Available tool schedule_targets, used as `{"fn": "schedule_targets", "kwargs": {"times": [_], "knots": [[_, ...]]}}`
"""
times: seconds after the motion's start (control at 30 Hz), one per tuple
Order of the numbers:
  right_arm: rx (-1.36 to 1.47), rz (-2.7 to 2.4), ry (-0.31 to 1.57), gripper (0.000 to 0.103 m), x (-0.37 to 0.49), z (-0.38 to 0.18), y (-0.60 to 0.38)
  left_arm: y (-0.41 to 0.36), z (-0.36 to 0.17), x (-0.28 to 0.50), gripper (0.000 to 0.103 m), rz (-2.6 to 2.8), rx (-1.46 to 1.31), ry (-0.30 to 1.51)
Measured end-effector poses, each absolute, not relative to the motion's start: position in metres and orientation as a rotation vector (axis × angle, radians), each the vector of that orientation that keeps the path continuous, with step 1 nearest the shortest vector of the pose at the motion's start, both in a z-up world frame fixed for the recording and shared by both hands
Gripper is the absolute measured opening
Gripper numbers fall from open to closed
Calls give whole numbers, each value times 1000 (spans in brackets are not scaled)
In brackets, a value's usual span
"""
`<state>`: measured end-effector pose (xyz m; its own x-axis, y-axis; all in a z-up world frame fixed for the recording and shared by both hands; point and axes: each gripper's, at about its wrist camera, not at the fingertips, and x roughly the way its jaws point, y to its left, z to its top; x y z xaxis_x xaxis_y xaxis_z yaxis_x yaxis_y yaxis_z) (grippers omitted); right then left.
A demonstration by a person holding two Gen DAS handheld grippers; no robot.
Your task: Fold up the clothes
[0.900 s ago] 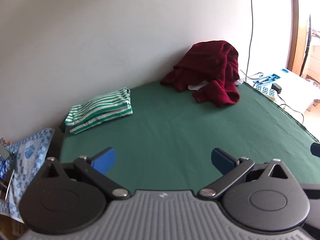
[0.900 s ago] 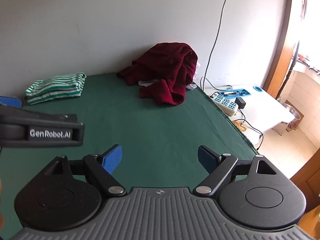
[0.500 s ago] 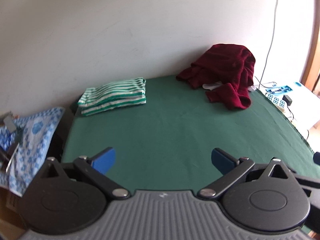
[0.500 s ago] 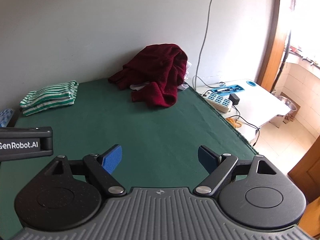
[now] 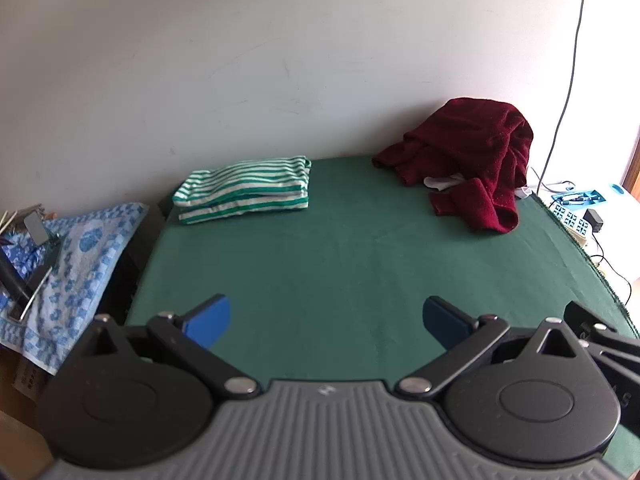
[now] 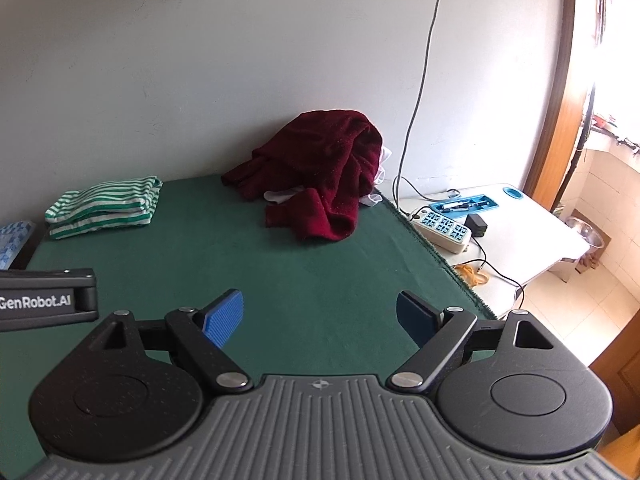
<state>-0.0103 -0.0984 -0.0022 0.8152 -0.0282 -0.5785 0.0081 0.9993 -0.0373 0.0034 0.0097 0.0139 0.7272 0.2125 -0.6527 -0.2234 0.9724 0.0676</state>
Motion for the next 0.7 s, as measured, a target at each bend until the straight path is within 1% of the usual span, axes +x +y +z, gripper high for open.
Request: {"fn": "schedule_targets", "kwargs": {"times": [0.7], "knots": [[-8,-40,615,86,-16,-8,-104,-6,-3,-1,102,187,27,739]]}}
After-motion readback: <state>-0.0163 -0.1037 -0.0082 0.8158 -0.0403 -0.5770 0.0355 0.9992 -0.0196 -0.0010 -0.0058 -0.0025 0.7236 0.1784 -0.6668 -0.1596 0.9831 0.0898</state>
